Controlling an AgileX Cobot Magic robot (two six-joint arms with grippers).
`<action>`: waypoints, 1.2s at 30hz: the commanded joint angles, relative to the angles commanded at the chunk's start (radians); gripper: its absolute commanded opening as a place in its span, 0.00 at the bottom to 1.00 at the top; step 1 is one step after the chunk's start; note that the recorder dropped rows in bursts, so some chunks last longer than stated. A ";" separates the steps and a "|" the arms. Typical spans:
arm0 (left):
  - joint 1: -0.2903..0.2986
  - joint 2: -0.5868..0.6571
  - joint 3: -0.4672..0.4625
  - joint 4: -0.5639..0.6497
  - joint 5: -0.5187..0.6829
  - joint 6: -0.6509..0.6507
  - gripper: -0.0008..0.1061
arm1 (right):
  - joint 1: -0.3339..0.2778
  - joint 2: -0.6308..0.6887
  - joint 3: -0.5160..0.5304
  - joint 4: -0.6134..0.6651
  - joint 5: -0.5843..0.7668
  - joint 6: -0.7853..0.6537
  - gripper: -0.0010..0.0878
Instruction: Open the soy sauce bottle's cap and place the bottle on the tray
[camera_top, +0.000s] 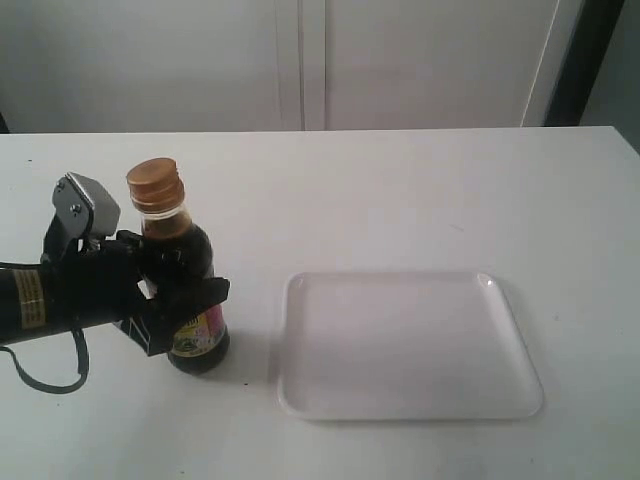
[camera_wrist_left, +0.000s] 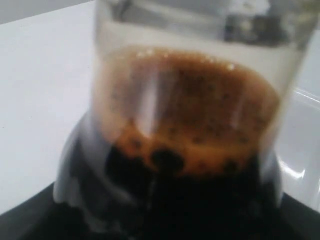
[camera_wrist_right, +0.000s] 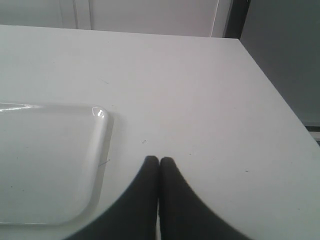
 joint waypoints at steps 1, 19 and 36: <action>0.000 0.000 0.000 0.000 0.000 0.004 0.10 | 0.000 0.000 0.000 0.000 0.000 0.000 0.01; 0.000 0.000 0.000 0.006 -0.004 0.030 0.01 | 0.000 0.000 0.000 0.000 -0.023 0.000 0.01; 0.000 0.000 0.000 0.006 -0.013 0.033 0.01 | 0.000 0.000 0.000 0.104 -0.535 0.355 0.01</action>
